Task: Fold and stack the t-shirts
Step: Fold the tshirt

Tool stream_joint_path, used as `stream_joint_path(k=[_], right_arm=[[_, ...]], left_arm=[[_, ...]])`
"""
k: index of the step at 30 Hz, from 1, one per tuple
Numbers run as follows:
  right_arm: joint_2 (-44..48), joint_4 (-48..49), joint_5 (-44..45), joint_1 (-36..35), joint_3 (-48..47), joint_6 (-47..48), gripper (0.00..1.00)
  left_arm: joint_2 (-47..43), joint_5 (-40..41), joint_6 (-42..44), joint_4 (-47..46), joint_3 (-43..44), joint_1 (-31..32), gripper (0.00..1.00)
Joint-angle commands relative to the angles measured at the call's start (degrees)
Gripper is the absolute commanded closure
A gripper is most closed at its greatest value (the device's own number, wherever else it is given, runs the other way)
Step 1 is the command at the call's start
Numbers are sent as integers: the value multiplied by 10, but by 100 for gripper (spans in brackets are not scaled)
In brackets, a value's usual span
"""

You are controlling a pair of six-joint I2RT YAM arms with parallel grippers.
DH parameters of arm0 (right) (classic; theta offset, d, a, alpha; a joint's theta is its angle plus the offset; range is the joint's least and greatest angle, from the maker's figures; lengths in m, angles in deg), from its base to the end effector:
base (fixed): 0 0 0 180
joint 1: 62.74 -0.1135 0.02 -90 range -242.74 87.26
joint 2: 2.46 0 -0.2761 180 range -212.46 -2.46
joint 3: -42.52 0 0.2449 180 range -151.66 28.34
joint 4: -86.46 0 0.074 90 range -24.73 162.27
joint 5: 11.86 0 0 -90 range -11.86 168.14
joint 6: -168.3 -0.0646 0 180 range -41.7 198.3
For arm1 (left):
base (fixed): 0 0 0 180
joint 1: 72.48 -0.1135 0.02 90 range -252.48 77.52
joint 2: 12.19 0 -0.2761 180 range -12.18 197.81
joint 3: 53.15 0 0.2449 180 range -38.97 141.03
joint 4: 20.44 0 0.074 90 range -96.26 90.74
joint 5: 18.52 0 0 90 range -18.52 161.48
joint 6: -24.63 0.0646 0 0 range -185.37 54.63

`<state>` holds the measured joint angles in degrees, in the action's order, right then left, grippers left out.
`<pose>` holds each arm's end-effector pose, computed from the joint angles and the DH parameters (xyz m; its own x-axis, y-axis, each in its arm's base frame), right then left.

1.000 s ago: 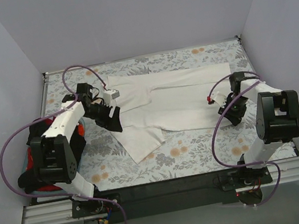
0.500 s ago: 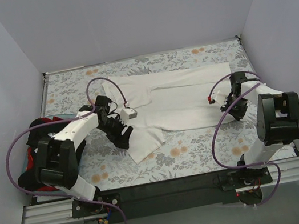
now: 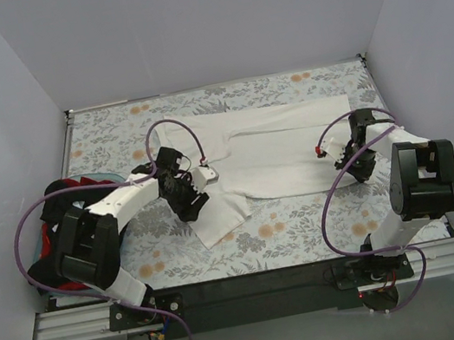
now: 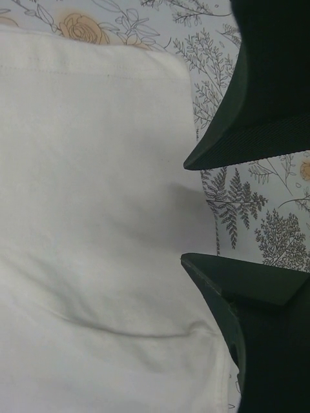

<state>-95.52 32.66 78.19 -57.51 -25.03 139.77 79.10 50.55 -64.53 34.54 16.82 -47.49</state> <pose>0.2803 -0.0257 0.1475 -0.5476 -0.8321 -0.0878 -0.8161 0.5543 -0.1634 0.2496 -0.1418 0.1700 -0.8736 0.4223 -0.2419 0.4841 0.8047 -0.3436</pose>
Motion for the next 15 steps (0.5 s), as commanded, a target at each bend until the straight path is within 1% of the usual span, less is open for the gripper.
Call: stream_joint_path(k=[1,4,7,8,10,11,13,15], right_arm=[[-13,14,-3,5,2,17,99],[-13,11,-3,5,0,16,99],[-12,11,-3,5,0,16,99],[-11,10,-3,5,2,17,99],[-6,10,-3,5,9,20,99],[-5,9,-3,5,11,20,99],[5,5,-3,5,20,22,99],[24,0,-3,7,29,29,99]], left_arm=[[-5,34,22,-33,-23,4,49],[-3,51,38,-36,-48,8,51],[-8,66,47,-36,-74,14,56],[-8,69,44,-37,-79,15,63],[-7,75,35,-36,-85,17,72],[-10,73,34,-34,-87,17,90],[-21,57,34,-17,-86,17,100],[-47,52,31,-4,-88,18,100]])
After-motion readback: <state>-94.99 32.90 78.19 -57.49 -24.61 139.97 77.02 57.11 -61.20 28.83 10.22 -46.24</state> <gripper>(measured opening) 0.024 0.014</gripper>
